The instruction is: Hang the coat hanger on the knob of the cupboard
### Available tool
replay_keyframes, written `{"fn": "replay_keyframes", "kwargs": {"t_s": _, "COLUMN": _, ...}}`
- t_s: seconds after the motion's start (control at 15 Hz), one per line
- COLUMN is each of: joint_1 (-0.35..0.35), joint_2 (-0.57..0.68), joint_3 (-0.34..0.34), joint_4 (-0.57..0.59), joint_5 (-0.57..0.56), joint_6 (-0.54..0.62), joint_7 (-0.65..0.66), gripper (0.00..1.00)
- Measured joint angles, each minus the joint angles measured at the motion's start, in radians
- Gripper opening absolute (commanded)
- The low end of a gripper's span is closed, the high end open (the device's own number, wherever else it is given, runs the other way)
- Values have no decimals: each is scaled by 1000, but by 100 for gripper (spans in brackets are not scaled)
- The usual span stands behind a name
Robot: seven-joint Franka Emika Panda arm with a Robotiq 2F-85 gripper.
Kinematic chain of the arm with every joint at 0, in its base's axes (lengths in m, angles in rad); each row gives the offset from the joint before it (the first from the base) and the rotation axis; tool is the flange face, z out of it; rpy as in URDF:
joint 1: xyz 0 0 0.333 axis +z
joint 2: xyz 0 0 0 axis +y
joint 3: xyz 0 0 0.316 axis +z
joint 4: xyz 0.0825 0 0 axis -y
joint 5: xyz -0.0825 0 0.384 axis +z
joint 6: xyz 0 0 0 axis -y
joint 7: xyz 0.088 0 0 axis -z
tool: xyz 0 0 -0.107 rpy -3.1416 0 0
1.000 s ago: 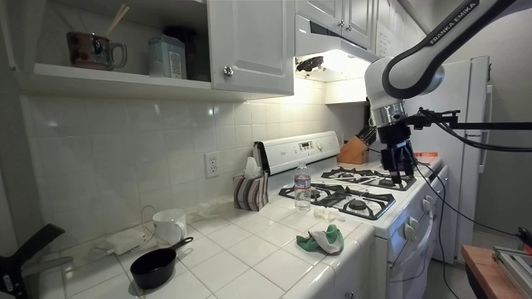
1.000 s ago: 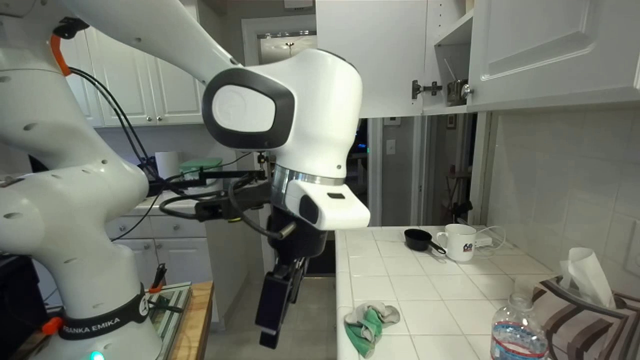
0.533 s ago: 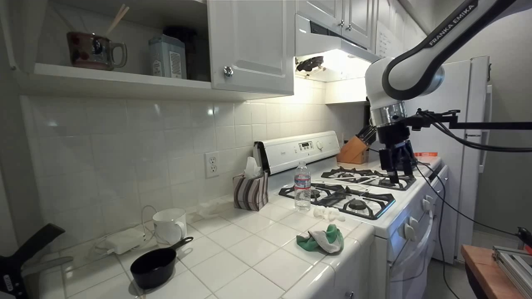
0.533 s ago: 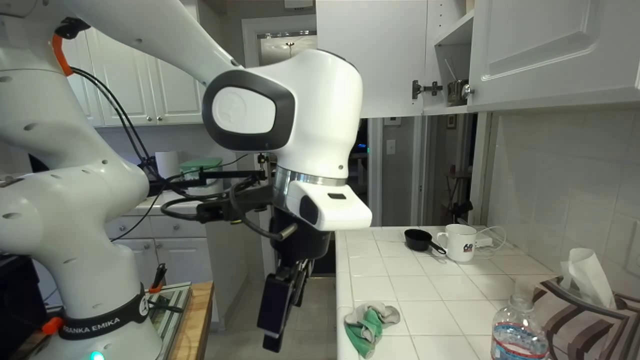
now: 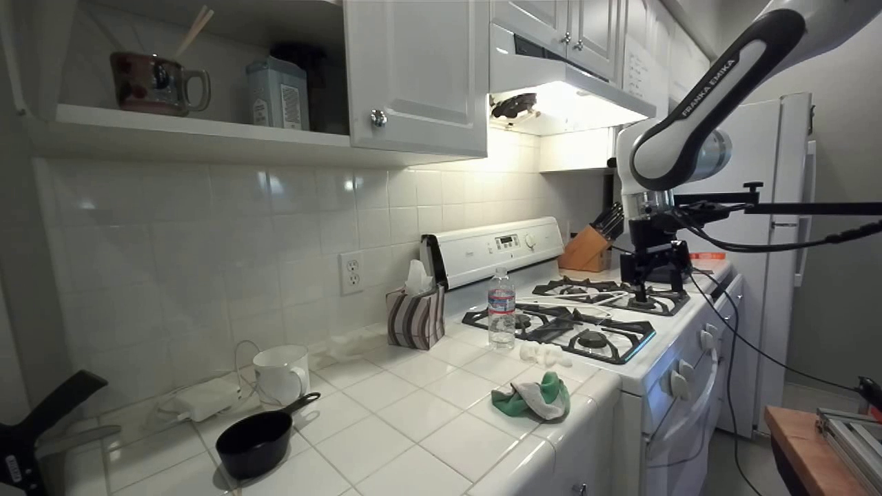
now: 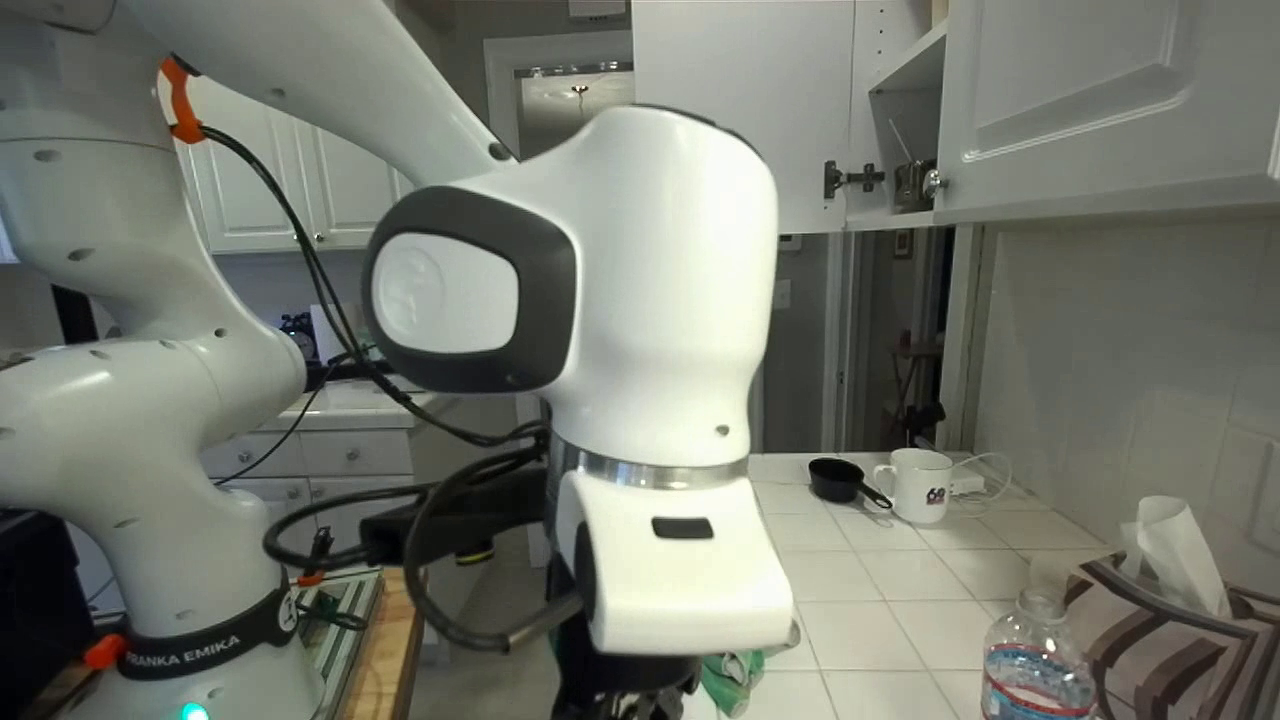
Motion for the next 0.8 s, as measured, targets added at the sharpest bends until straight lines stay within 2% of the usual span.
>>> {"fn": "replay_keyframes", "kwargs": {"t_s": 0.27, "joint_1": -12, "joint_2": 112, "joint_3": -43, "joint_4": 82, "joint_5": 6, "joint_6": 53, "joint_7": 104, "gripper": 100}}
{"fn": "replay_keyframes", "kwargs": {"t_s": 0.8, "joint_1": 2, "joint_2": 340, "joint_3": -106, "joint_4": 281, "joint_5": 15, "joint_6": 121, "joint_7": 416, "gripper": 100}}
